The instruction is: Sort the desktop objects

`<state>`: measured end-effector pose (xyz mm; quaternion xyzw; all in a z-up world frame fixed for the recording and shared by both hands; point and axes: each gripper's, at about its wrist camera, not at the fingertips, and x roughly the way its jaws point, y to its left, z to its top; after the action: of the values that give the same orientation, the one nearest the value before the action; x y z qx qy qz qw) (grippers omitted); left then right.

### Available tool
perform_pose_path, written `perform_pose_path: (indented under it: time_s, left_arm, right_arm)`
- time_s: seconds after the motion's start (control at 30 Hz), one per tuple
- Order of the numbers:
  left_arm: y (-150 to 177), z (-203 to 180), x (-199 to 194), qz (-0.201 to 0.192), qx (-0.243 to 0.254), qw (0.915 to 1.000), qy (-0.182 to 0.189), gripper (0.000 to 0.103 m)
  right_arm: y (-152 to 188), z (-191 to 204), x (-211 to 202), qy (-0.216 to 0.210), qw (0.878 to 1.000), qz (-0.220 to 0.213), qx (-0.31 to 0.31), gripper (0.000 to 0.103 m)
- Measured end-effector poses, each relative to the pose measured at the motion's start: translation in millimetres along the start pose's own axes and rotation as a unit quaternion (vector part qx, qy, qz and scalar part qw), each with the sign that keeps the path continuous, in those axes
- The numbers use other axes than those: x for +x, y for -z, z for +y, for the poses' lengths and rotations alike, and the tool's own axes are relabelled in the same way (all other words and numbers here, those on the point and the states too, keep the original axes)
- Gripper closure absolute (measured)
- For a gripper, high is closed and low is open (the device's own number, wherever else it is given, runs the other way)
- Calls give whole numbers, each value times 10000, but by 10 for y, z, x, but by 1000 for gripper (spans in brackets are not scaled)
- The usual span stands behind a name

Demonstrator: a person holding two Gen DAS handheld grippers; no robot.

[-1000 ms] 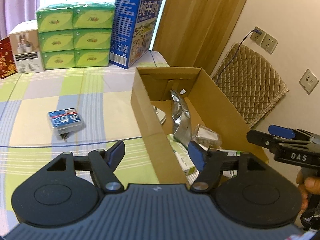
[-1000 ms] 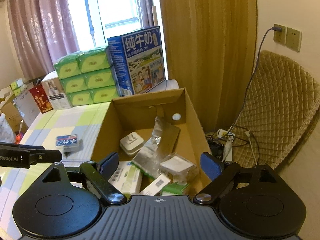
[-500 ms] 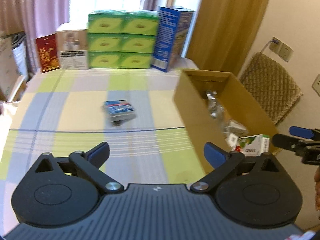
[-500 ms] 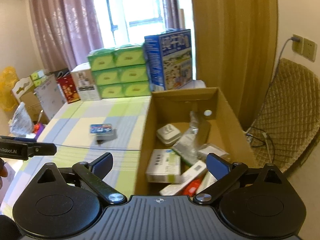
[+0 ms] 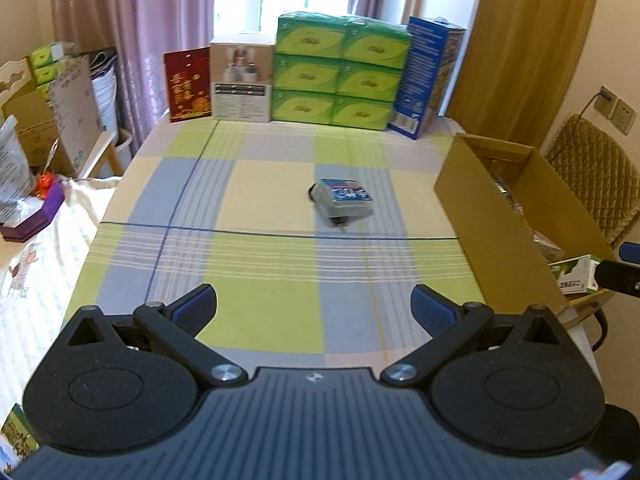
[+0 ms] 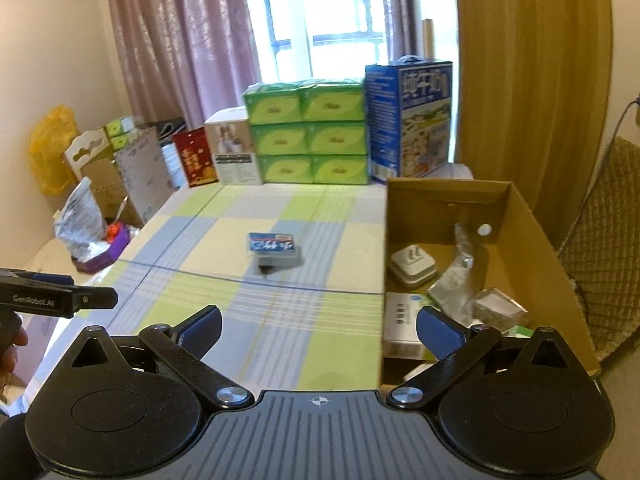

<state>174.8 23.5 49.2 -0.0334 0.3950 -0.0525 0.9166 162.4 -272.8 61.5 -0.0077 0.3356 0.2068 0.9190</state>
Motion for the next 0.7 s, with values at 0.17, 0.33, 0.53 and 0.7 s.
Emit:
perform_pose_path:
  time_s: [0.17,0.33,0.53,0.7]
  left_arm:
    - [51,89,23,24,-20,9999,-106,2]
    - [91,157,56,31,-34,9999,-156,2]
    - [117,184,166,65,60,9997,-238,1]
    - [132,236,278,107,20,9996,-258,1]
  right_arm:
    - [21,125,99,-67,9999,82,-88,2]
    - [32,198,189,-92,9997,149,-143,2]
    - [22,291,338,-128,9995,237,-188,2]
    - [19,364,493,-178,9990,328,-238,2]
